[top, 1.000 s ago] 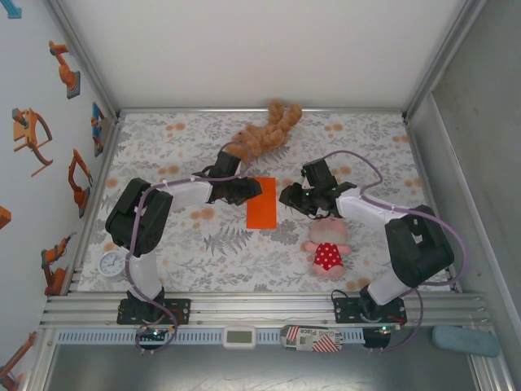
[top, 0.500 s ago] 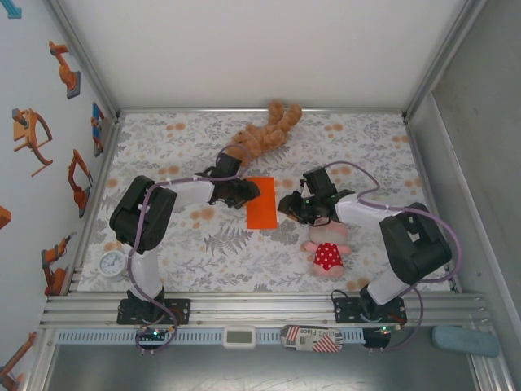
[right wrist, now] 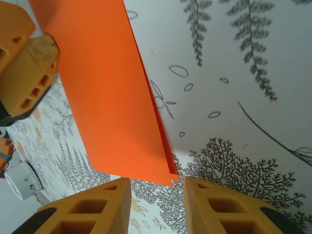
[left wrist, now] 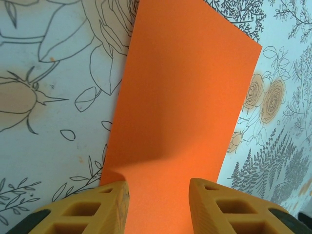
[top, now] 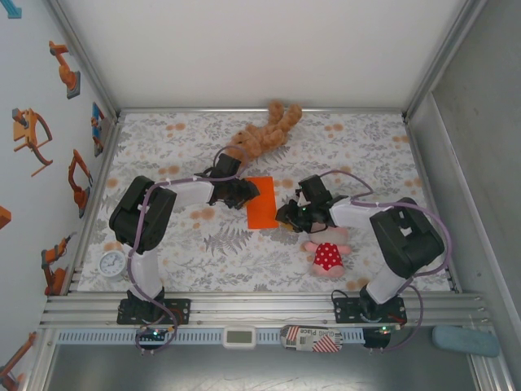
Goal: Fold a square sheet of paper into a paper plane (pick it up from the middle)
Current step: Fold the triangle a second time at the center of the table.
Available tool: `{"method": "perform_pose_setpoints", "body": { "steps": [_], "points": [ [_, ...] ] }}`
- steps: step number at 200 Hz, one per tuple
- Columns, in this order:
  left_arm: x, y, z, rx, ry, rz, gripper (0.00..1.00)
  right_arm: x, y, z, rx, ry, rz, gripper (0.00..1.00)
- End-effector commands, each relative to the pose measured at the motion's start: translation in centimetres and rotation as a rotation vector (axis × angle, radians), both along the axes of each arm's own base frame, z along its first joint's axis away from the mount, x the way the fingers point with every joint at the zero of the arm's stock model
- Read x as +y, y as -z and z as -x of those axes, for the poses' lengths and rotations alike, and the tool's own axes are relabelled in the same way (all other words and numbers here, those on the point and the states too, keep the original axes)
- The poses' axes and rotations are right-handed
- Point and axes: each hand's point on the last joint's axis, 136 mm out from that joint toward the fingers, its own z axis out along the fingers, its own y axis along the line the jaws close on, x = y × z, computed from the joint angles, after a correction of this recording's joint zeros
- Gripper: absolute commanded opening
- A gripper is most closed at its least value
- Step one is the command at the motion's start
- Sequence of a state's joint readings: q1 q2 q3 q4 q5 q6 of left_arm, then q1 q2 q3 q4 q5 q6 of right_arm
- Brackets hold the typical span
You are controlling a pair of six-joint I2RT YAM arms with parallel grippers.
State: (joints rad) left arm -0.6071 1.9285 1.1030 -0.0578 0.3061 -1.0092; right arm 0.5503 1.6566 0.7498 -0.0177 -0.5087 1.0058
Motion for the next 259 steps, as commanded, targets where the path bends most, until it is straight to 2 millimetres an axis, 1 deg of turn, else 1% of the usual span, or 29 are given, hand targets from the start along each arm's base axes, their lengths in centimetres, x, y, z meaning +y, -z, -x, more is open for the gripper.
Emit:
{"method": "perform_pose_setpoints", "body": {
  "steps": [1, 38, 63, 101, 164, 220, 241, 259],
  "points": [
    [2.5, 3.5, 3.1, 0.136, -0.021, -0.11, 0.39, 0.1, 0.8, 0.7, 0.015, -0.025, 0.021, 0.31],
    [2.4, 3.6, 3.2, 0.137, -0.02, -0.106, 0.38, 0.5, 0.9, 0.5, 0.004, -0.038, 0.0, 0.25],
    [2.4, 3.6, 3.2, 0.138, -0.018, -0.106, 0.37, 0.8, 0.8, 0.4, -0.002, -0.041, -0.013, 0.19],
    [2.3, 3.7, 3.2, 0.141, -0.015, -0.104, 0.37, 1.1, 0.9, 0.3, 0.003, -0.048, -0.027, 0.17],
    [2.3, 3.7, 3.3, 0.14, -0.01, -0.103, 0.37, 1.5, 0.2, -0.5, -0.036, -0.03, -0.055, 0.17],
    [2.3, 3.6, 3.3, 0.139, -0.006, -0.105, 0.36, 1.5, 0.4, -1.1, -0.046, -0.011, -0.051, 0.17],
    [2.4, 3.5, 3.3, 0.136, -0.005, -0.105, 0.36, 1.4, 0.5, -1.0, -0.042, -0.008, -0.046, 0.15],
    [2.3, 3.4, 3.2, 0.132, -0.005, -0.102, 0.36, 1.3, 0.6, -0.8, -0.036, -0.005, -0.039, 0.09]
  ]
}}
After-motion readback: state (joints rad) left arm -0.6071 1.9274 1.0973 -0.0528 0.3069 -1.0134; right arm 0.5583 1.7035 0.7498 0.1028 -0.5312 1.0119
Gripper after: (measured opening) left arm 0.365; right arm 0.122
